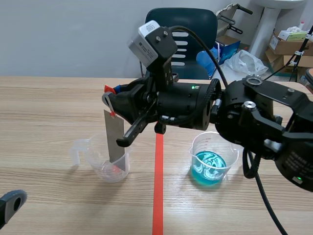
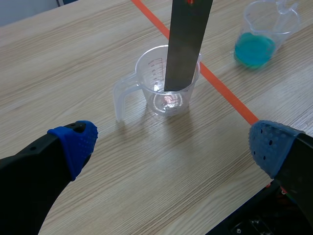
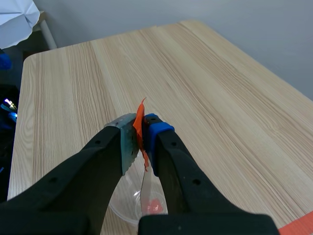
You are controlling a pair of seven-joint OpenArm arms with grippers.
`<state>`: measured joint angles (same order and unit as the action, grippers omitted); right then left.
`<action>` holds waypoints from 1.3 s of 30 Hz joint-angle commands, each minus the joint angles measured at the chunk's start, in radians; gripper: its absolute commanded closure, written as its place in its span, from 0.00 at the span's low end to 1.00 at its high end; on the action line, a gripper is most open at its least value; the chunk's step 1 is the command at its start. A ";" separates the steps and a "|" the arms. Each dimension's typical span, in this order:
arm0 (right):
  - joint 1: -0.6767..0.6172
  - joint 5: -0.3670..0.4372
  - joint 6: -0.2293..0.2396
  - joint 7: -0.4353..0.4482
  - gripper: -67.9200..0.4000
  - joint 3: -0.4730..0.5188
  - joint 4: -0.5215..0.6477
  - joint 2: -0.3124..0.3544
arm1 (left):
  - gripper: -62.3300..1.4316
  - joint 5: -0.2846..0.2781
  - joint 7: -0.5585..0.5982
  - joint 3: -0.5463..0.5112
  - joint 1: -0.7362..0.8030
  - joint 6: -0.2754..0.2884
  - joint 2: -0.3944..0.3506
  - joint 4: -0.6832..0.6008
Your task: Do the redox reaction experiment
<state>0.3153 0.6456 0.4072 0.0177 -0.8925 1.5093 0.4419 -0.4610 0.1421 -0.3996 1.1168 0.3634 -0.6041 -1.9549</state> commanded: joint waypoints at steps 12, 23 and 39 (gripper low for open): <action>-0.005 -0.072 0.013 0.057 0.97 0.001 -0.054 -0.058 | 0.00 -0.006 0.019 0.006 0.007 -0.002 0.005 -0.010; -0.006 -0.124 0.012 0.059 0.97 0.001 -0.071 -0.096 | 0.00 -0.006 0.019 0.006 0.007 -0.002 0.005 -0.010; -0.005 -0.123 0.036 0.064 0.97 0.001 -0.161 -0.137 | 0.00 -0.006 0.019 0.006 0.007 -0.002 0.005 -0.010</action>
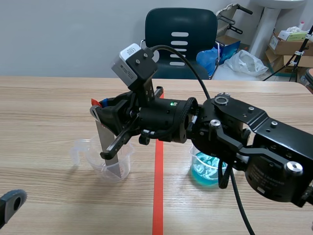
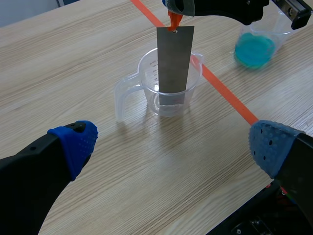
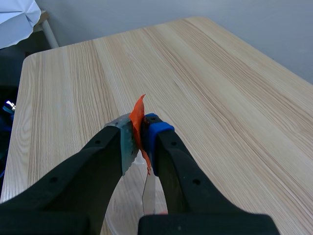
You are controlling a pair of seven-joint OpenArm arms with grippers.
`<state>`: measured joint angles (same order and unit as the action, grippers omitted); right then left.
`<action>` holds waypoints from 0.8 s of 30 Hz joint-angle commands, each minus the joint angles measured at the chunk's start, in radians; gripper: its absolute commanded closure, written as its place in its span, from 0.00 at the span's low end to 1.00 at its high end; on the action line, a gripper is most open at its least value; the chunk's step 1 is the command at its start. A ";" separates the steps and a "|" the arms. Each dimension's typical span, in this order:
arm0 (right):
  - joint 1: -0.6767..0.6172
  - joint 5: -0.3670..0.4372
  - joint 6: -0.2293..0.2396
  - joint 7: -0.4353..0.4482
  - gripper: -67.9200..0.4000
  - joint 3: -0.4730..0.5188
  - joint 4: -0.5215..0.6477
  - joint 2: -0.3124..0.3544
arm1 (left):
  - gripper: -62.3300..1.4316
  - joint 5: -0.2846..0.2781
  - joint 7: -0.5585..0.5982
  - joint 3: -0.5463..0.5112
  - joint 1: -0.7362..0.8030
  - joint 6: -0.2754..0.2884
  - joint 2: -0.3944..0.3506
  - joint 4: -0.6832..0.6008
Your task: Do the redox reaction experiment
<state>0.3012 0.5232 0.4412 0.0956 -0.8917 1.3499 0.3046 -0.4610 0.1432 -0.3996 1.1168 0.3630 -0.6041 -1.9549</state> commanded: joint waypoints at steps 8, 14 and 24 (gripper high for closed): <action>0.009 -0.001 0.005 0.003 0.86 0.000 -0.001 0.000 | 0.00 -0.006 0.018 0.006 0.007 -0.002 0.005 -0.010; 0.009 -0.024 0.037 0.004 0.50 0.000 -0.001 -0.007 | 0.00 -0.006 0.018 0.006 0.007 -0.002 0.005 -0.010; 0.009 -0.046 0.038 -0.019 0.18 0.000 -0.001 -0.031 | 0.00 -0.006 0.018 0.006 0.007 -0.002 0.005 -0.010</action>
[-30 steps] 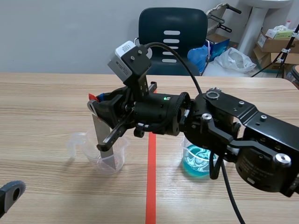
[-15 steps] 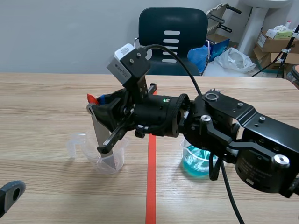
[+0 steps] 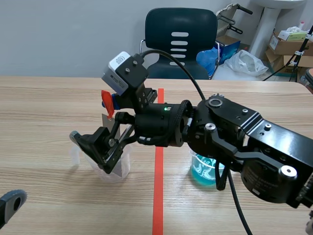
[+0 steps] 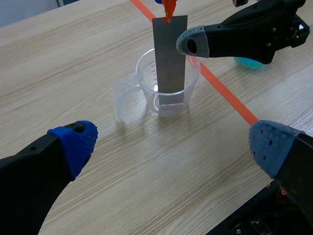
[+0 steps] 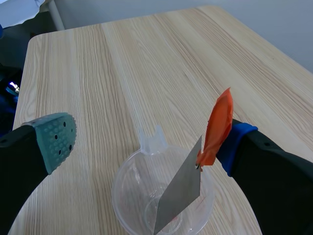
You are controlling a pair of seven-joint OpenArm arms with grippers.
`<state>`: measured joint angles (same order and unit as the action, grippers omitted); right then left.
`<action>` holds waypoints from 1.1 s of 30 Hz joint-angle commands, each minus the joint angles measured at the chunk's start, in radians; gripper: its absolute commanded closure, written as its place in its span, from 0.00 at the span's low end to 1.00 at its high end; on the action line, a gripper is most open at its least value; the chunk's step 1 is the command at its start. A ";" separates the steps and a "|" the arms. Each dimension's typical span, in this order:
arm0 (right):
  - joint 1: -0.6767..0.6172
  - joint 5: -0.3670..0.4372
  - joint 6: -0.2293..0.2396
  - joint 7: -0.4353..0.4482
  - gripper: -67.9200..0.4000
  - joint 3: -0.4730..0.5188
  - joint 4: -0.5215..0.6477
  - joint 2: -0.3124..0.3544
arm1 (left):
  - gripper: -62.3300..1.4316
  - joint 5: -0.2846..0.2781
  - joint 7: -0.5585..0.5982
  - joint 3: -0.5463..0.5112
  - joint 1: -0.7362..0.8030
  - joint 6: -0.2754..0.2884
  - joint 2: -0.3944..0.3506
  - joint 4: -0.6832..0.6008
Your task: Do the redox reaction experiment
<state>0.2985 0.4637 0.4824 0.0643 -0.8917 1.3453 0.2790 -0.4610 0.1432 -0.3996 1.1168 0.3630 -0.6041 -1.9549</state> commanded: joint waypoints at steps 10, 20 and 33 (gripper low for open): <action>0.012 0.010 -0.011 -0.007 0.14 0.000 0.003 -0.022 | 0.00 -0.006 0.018 0.006 0.007 -0.002 0.005 -0.010; 0.012 0.010 -0.014 -0.014 0.14 0.000 0.003 -0.025 | 0.00 -0.006 0.017 0.006 0.007 -0.002 0.005 -0.010; 0.012 0.010 -0.014 -0.014 0.14 0.000 0.003 -0.024 | 0.00 -0.006 0.017 0.006 0.007 -0.002 0.005 -0.010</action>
